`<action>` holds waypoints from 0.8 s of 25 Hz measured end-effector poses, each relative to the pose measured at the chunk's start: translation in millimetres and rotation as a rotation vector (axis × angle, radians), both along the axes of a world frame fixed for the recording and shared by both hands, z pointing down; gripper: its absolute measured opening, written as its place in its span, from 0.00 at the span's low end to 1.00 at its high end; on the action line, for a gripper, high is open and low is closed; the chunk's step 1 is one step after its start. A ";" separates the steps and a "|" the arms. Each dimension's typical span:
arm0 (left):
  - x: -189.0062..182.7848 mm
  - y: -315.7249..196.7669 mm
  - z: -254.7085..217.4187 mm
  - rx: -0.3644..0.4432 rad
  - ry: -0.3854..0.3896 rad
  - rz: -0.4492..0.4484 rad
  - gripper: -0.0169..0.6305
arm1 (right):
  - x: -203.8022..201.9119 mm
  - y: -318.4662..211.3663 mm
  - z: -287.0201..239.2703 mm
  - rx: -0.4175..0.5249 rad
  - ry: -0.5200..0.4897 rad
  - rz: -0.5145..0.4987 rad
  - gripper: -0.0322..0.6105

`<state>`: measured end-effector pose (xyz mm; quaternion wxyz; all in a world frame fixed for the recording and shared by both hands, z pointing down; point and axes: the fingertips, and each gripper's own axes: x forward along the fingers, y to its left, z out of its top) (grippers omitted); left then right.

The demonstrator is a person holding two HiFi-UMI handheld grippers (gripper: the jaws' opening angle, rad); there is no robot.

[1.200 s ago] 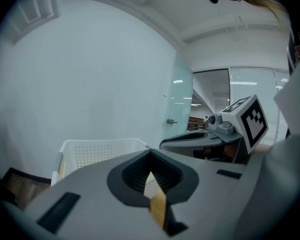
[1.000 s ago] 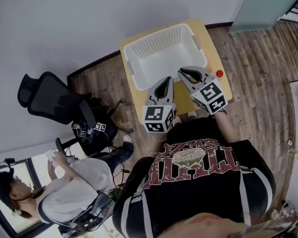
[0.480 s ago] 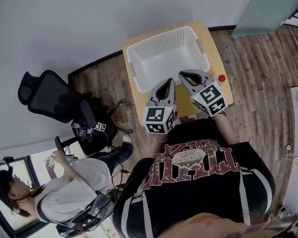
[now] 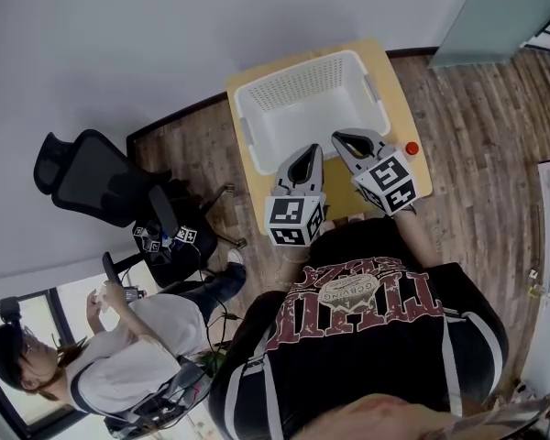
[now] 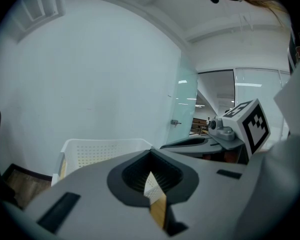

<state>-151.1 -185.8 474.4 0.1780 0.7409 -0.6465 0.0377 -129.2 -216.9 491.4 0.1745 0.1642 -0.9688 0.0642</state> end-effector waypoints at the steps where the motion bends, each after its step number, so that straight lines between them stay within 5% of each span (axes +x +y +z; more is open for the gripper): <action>1: -0.2 -1.0 0.7 -0.001 0.000 -0.001 0.08 | 0.1 -0.9 1.4 0.002 0.007 -0.001 0.08; 20: -7.3 -3.5 -0.2 -0.007 0.008 0.003 0.08 | -4.6 -3.2 4.1 -0.010 0.023 0.009 0.08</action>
